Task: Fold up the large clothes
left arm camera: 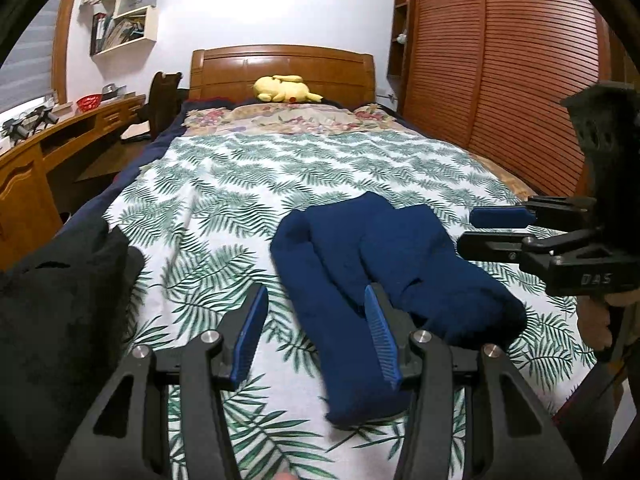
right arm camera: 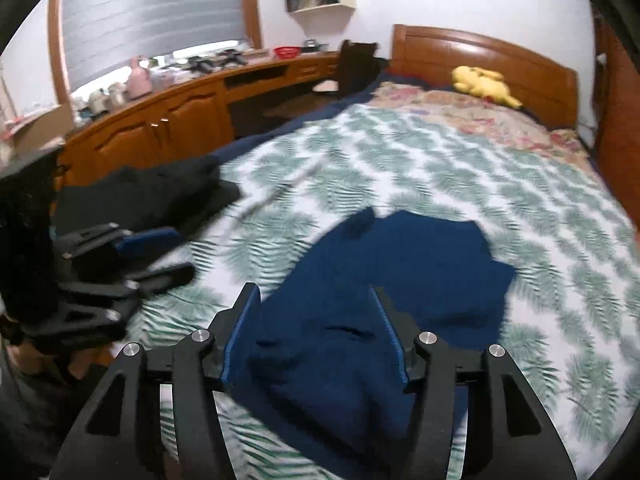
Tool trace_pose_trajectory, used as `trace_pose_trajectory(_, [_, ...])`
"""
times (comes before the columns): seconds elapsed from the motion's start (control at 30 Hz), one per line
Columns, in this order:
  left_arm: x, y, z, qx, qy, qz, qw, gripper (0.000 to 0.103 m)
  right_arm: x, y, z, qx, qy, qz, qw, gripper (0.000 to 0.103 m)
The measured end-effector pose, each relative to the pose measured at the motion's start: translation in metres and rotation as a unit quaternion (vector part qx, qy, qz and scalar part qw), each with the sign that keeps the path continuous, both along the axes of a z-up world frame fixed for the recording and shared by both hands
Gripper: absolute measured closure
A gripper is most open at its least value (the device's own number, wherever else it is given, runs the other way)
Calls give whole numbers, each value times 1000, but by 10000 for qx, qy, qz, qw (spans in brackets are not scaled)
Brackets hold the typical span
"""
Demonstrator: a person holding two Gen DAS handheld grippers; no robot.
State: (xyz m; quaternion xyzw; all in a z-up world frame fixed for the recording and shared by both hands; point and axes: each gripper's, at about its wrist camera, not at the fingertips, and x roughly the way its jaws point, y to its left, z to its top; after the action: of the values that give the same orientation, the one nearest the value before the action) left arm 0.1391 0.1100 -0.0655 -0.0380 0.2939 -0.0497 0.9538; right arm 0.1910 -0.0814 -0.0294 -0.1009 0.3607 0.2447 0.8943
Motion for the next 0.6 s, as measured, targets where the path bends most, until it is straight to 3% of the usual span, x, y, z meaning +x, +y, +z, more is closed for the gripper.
trace_pose_trajectory(0.3, [20, -41, -17, -64, 365, -537, 9979, 54, -12, -86, -53, -480, 347, -926, 9939, 46])
trace_pose_trajectory(0.6, [35, -75, -35, -86, 699, -938, 9931, 54, -10, -116, -63, -363, 365, -1153, 9920, 46])
